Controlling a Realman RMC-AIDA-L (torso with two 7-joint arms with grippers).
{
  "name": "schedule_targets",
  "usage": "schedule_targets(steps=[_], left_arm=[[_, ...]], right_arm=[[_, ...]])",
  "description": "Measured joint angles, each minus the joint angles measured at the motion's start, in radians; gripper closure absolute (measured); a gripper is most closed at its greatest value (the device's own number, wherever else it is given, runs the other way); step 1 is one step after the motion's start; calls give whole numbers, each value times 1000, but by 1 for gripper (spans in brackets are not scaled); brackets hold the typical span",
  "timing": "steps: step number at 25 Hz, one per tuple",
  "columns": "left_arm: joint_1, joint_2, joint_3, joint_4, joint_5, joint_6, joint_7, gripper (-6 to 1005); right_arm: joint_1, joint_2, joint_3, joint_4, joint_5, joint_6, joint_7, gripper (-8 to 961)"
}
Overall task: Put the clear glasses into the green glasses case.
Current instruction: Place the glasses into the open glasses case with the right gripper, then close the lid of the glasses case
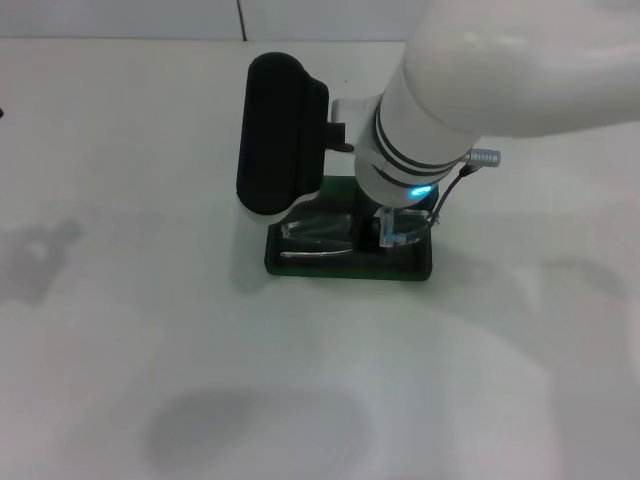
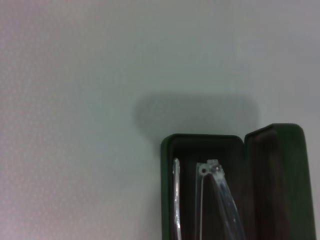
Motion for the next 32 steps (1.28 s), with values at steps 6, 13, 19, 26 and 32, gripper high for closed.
schedule_targets(steps=[6,13,19,26,32], left_arm=[[-5,-1,0,0,0,0,-1,927],[-5,-1,0,0,0,0,-1,927],[-1,-2,0,0,0,0,-2,927],[1,-3,0,0,0,1,-2,926],[2,-3,0,0,0,2,-2,926]], right_arm=[[-2,0,-8,0,-3,5,-1,839],[-2,0,-18,1,-8,11,-2,818],[-5,0,-20,1,-8,16,-1,774],[-6,0,-20,-2,-11,16,6,742],[-15,0,-21,-35,-5,6,11,733]])
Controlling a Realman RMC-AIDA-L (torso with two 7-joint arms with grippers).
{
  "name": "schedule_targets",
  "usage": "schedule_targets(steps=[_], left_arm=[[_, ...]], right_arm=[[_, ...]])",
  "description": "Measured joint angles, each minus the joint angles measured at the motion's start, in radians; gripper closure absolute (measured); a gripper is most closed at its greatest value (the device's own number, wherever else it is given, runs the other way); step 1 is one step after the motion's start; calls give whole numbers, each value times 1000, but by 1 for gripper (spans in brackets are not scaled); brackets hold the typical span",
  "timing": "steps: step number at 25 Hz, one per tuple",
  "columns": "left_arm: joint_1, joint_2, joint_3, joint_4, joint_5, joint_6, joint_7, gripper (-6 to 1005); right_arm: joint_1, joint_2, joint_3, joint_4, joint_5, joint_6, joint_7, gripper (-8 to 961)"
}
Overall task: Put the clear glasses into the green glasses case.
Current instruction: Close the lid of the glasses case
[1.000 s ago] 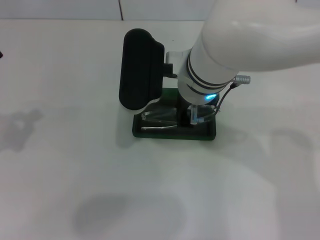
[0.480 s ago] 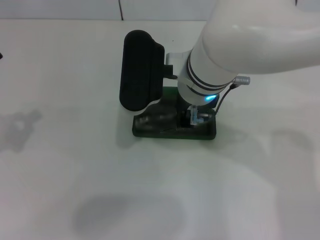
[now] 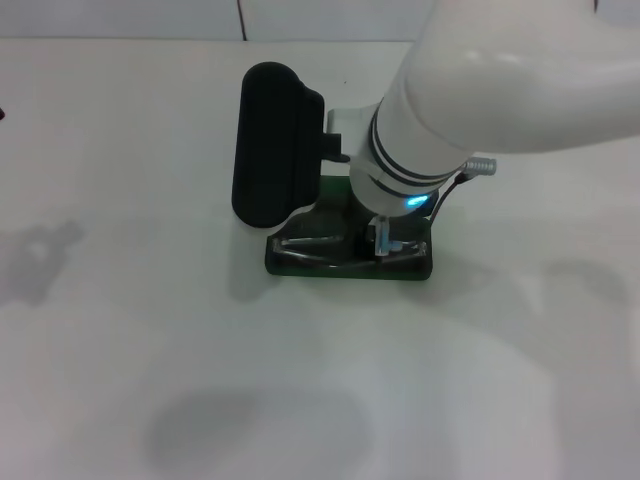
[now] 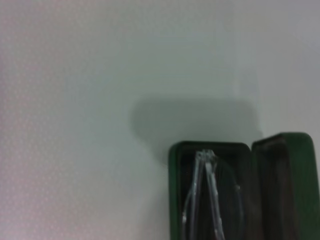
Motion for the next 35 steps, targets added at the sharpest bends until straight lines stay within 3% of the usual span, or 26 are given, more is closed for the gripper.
schedule_targets(steps=[9,35], left_arm=[[3,-1,0,0,0,0,-1,926],[-6,-2,0,-6,0,-1,-1,926]], right_arm=[[-53,0,-1,-98,-6,-28,1,732],[-84,0,-8,-67,-6,-4,-9,728]])
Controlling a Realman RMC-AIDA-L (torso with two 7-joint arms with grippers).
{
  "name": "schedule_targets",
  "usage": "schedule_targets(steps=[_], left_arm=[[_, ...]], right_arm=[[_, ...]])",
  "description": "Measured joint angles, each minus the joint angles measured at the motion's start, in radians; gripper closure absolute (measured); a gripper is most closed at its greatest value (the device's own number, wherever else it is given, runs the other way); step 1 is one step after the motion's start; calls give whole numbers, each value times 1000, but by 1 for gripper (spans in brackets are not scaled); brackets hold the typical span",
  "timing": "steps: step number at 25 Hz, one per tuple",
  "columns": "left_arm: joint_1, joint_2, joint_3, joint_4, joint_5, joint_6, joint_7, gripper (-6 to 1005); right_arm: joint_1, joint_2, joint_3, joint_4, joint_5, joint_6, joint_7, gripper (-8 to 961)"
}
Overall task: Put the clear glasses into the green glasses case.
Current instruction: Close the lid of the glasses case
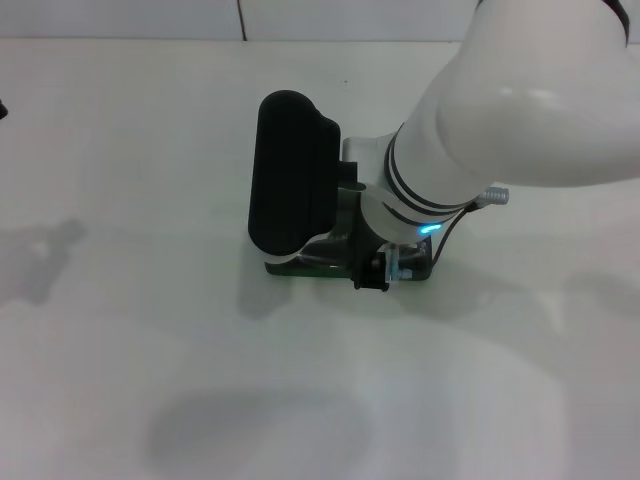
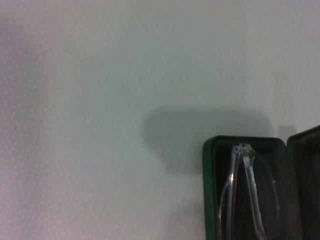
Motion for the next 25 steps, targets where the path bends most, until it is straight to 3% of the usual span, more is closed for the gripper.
schedule_targets(steps=[25], left_arm=[[9,-3,0,-2,0,3,0,925]], right_arm=[[-20,0,-5,-22,10,8,-3,721]])
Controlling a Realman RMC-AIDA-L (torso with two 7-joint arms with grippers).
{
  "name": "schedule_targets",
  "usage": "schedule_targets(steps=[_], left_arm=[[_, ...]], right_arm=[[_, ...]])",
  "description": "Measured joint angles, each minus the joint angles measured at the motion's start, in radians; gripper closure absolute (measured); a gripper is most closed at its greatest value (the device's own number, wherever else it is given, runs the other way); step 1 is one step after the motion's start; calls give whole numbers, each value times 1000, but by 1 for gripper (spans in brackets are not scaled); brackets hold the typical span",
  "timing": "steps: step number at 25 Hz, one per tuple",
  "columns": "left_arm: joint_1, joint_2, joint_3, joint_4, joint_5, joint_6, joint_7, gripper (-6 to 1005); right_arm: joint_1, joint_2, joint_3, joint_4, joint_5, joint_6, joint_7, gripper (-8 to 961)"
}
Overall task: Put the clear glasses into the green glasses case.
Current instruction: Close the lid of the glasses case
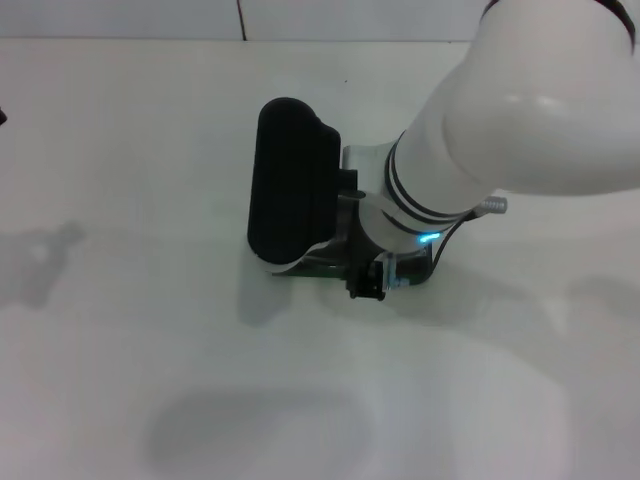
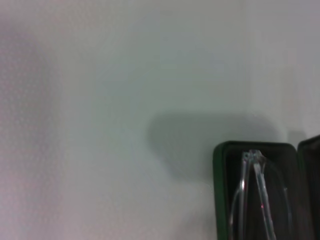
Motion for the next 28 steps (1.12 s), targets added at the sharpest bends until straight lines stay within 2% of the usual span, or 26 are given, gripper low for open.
schedule_targets(steps=[6,9,10,11,12,15,21,25,28], left_arm=[[1,0,0,2,-6,7,-11,925],[1,-2,0,5,-13,12,-30,925],[0,-2,0,6,-17,17,-34,925],[-2,-2,0,6,-24,23,-39,925],[-3,-2,0,6,-29,27,-43,925],[-12,-4,0,6,-39,32,-56,925],[-34,-12,0,4,-35,32,-83,925],[15,-14,0,13,-39,35,-83,925],[15,-18,4,22,-14,35,-81,925]], right_arm=[[-56,0,5,-111,-14,-16,2,719],[-125,0,14,-188,-48,-17,-2,718],[-125,0,14,-188,-48,-17,-2,718],[-158,0,16,-220,-73,-16,-3,718],[-241,0,20,-293,-130,-17,-5,717],[-350,0,39,-389,-183,-16,-24,717],[-652,-7,142,-602,-176,40,-188,715],[-714,-9,160,-639,-134,33,-268,714],[-761,-12,236,-647,-26,32,-302,713]])
